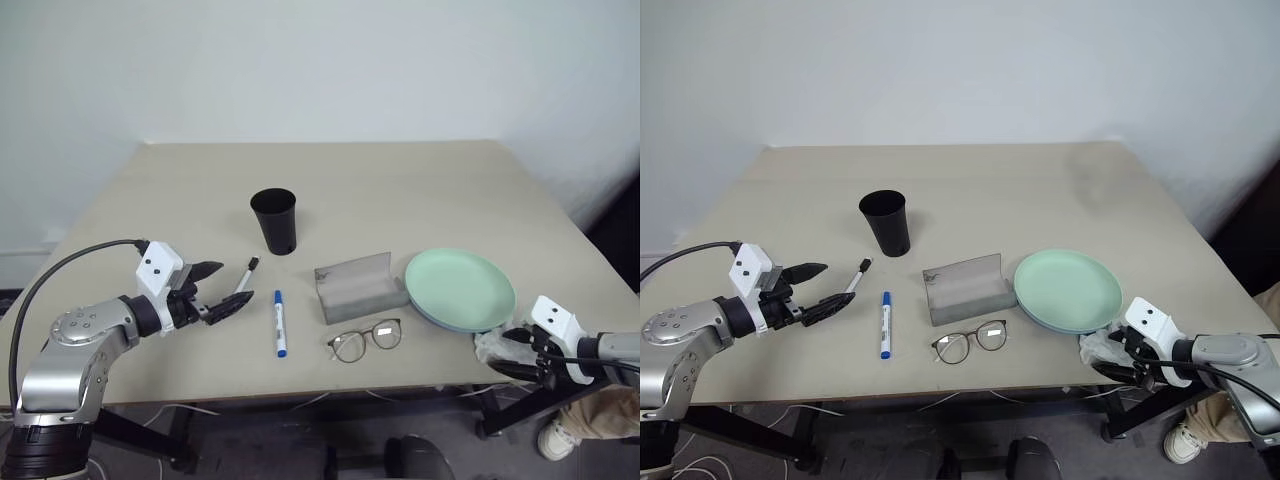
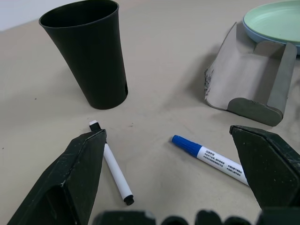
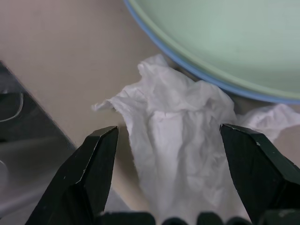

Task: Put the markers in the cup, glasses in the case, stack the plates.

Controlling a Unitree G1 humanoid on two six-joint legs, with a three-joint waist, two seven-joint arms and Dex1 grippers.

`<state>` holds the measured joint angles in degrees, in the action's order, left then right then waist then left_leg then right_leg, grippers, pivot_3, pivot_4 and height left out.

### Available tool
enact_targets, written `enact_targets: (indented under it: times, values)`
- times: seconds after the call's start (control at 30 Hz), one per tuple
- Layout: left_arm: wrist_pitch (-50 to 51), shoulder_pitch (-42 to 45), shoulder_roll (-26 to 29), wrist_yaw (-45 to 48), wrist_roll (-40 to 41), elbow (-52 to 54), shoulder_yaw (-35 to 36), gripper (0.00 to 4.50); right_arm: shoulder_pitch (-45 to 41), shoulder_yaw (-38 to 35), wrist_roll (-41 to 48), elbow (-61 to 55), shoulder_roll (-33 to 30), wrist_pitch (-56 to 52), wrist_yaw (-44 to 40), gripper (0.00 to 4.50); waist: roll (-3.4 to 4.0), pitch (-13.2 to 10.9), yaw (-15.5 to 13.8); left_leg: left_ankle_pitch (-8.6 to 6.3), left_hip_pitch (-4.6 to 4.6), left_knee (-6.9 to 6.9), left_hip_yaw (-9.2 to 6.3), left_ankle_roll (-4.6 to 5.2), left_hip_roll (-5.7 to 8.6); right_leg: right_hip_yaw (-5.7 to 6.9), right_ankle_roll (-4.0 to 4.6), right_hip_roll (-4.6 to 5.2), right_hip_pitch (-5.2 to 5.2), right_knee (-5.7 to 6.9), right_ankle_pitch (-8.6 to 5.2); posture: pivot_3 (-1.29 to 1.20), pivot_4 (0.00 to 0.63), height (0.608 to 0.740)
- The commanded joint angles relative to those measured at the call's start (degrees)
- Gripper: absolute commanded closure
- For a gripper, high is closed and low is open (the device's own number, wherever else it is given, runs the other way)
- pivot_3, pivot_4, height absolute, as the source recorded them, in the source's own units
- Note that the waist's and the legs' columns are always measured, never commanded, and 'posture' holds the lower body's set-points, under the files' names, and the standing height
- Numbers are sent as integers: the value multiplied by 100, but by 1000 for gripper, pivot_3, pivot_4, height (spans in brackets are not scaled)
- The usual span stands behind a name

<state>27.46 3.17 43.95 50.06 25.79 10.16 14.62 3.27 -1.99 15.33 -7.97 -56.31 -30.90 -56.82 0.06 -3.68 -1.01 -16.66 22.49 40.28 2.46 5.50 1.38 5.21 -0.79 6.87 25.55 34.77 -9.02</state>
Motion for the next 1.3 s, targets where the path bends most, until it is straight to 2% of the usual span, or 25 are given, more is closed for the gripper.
enact_targets:
  times: [0.03,0.33,0.5,0.7,0.83,1.0,1.13,1.3]
  values:
    - [-57,103,28,-31,62,135,116,0,-175,-36,-187,112,95,193,181,1299,-2,1,0,0,-1,0,0,0,0,0,0,0,-1,0,0,0,0,723]
    - [-60,85,-9,-98,64,163,110,0,-333,-156,-158,435,23,264,34,4397,-3,2,-1,0,-1,11,0,1,0,0,1,0,-6,0,1,0,0,723]
    - [-63,46,-34,-130,68,200,114,0,-330,-174,-153,537,-163,419,-249,4457,-2,1,0,0,-1,11,-2,1,0,1,2,-2,-5,2,2,0,0,723]
    - [-68,69,-35,-146,64,190,126,0,-133,-611,175,742,-907,886,-1464,4457,0,1,0,-1,0,12,-2,2,1,3,3,-3,-7,2,2,0,0,723]
    - [-88,93,-13,-139,52,147,137,0,-718,-739,288,1084,-1048,1048,-1644,4457,-1,1,21,0,-2,19,1,3,-2,3,6,-3,-9,2,1,0,0,723]
    - [-103,175,12,-118,34,96,118,0,-1676,-517,552,591,-535,598,-1289,4457,-2,1,29,3,-11,20,12,-5,-23,18,12,-2,-7,3,7,0,0,723]
    - [-114,301,44,-96,-14,15,55,0,-2441,202,158,587,200,281,-749,4457,-4,2,14,6,-5,19,5,-12,-25,26,25,-3,-3,5,15,0,0,723]
    - [-68,369,59,-90,-21,39,29,0,-2856,820,-406,1099,760,510,-408,4457,-3,2,-11,7,8,20,4,-13,-11,24,22,2,3,2,20,0,0,723]
